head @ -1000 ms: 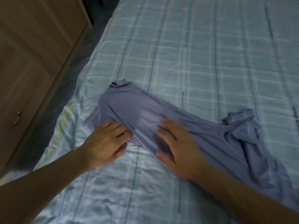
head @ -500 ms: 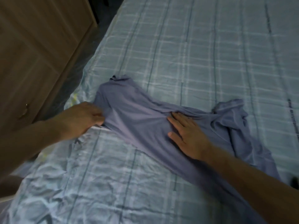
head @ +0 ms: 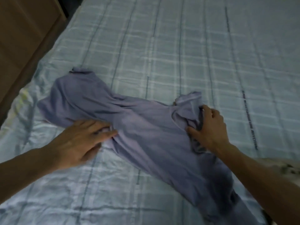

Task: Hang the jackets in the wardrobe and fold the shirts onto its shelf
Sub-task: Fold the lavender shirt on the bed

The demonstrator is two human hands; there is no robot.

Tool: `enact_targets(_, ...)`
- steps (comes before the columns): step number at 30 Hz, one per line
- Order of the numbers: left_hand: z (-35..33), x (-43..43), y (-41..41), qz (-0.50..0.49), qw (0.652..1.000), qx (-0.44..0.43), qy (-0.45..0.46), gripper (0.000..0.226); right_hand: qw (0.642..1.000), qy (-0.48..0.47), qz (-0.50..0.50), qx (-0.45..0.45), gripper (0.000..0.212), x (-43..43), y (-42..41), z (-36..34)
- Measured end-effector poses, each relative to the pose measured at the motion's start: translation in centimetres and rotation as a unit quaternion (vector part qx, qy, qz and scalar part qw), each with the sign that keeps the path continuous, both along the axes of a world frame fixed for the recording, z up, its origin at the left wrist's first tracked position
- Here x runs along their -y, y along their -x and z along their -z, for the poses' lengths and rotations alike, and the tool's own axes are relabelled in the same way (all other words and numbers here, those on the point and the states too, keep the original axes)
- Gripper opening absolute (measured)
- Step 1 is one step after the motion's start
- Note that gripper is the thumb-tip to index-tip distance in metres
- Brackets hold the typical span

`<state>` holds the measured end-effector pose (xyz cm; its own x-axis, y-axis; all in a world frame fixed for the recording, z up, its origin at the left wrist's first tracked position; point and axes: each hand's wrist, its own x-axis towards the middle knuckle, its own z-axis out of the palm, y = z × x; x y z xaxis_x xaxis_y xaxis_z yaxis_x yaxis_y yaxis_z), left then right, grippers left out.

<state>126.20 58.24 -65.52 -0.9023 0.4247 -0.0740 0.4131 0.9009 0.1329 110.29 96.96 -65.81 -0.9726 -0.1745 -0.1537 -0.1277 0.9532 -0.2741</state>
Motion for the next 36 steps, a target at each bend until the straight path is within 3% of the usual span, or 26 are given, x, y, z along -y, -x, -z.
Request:
enact_targets(2, 0.1, -2.0, 0.0, 0.024, 1.0, 0.007, 0.003, 0.056, 0.999, 0.024, 0.015, 0.02, 0.076, -1.1, 0.1, 0.3)
enact_targets(6, -0.1, -5.5, 1.2, -0.004, 1.0, 0.018, -0.002, 0.061, 0.997, 0.063, 0.011, 0.047, 0.032, -1.7, 1.4, 0.2)
enact_targets(9, -0.5, -8.2, 3.1, -0.007, 0.999, -0.014, -0.031, 0.046, 0.995, 0.099, 0.001, 0.03, 0.008, -2.2, 2.9, -0.8)
enact_targets(13, -0.9, -11.8, 5.2, -0.03, 0.998, -0.04, -0.05, 0.042, 0.983, 0.175, 0.044, -0.04, 0.016, -3.5, 6.5, -3.1)
enact_targets(15, -1.2, -13.7, 6.2, -0.048, 0.996, -0.048, -0.054, 0.042, 0.984, 0.165, 0.062, -0.015, 0.014, -4.2, 7.7, -3.6)
enact_targets(21, -1.1, -18.7, 9.7, -0.054, 0.997, -0.013, -0.047, 0.047, 0.989, 0.107, 0.1, 0.011, 0.051, -7.0, 5.1, -2.9)
enact_targets(25, -1.7, -21.9, 13.4, -0.097, 0.993, -0.017, -0.061, 0.05, 0.981, 0.108, 0.12, 0.103, 0.046, -8.3, 2.6, -1.5)
enact_targets(28, -2.3, -23.9, 17.6, -0.213, 0.973, 0.059, -0.067, 0.055, 0.969, 0.141, 0.134, 0.15, 0.049, -8.3, 2.3, -1.0)
enact_targets(32, -2.3, -24.9, 23.2, -0.354, 0.9, 0.223, -0.125, 0.087, 0.943, 0.247, 0.159, 0.155, 0.074, -7.3, 3.7, -0.8)
enact_targets(34, -2.1, -25.1, 24.6, -0.366, 0.891, 0.246, -0.11, 0.075, 0.933, 0.29, 0.158, 0.141, 0.078, -6.8, 4.2, -0.5)
enact_targets(36, -2.3, -25.2, 25.2, -0.36, 0.887, 0.263, -0.118, 0.06, 0.925, 0.327, 0.146, 0.132, 0.065, -6.7, 4.6, -0.5)
